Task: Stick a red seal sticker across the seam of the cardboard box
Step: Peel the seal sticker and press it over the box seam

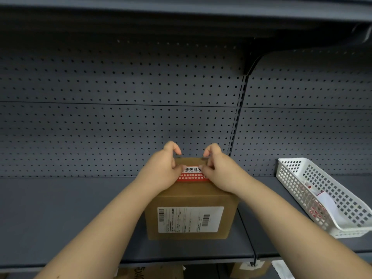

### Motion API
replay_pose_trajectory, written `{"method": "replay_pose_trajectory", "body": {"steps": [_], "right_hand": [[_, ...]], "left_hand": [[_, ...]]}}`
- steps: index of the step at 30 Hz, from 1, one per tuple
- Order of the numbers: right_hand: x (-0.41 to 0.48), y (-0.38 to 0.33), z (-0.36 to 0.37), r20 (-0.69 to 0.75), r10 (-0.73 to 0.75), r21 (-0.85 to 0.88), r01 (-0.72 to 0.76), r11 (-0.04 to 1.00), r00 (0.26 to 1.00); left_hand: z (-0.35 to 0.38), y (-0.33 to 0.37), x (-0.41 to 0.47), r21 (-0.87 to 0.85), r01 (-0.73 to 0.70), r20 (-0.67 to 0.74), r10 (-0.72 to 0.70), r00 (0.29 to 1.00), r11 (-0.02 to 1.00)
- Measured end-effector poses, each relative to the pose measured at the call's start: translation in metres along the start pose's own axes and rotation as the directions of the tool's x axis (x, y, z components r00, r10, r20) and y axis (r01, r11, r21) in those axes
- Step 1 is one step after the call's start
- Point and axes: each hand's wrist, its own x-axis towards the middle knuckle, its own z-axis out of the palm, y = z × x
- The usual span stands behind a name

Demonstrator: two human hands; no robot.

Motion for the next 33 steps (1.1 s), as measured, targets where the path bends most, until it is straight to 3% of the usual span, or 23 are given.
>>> {"method": "replay_pose_trajectory", "body": {"steps": [3,5,7,10,13,19,25,30,33], "right_hand": [[-0.006,0.000,-0.017,-0.069,0.000,0.203,0.014,0.979,0.998],[-0.014,0.001,-0.023,-0.158,-0.048,0.242,0.085,0.967,0.986],[-0.022,0.001,-0.016,-0.139,-0.111,0.183,0.135,0.974,0.984],[-0.028,0.003,0.007,-0.010,-0.114,0.003,0.114,0.993,0.993],[-0.028,0.006,0.017,-0.005,-0.092,-0.072,0.092,0.993,0.996],[-0.034,0.023,-0.001,-0.042,-0.043,0.008,0.043,0.999,0.998],[-0.041,0.026,0.001,-0.055,-0.021,0.201,0.032,0.979,0.998],[-0.043,0.028,-0.004,-0.078,-0.065,0.182,0.078,0.980,0.995],[-0.048,0.022,-0.009,-0.073,-0.182,0.136,0.191,0.972,0.981]], "left_hand": [[-0.013,0.000,-0.008,-0.050,-0.012,-0.117,0.006,0.993,0.999],[-0.021,0.002,-0.017,0.061,-0.080,-0.175,0.089,0.981,0.995],[-0.021,0.007,-0.028,0.212,-0.149,-0.056,0.164,0.985,0.966],[-0.008,0.009,-0.036,0.358,-0.206,0.176,0.150,0.973,0.911],[0.000,0.003,-0.036,0.436,-0.160,0.205,0.075,0.976,0.886],[-0.013,-0.014,-0.037,0.442,-0.028,0.174,-0.055,0.983,0.897],[-0.013,-0.023,-0.045,0.236,0.041,0.140,-0.076,0.987,0.971],[-0.013,-0.028,-0.047,0.222,-0.086,0.006,0.087,0.996,0.971],[-0.014,-0.022,-0.051,0.254,-0.256,0.004,0.263,0.965,0.933]]}}
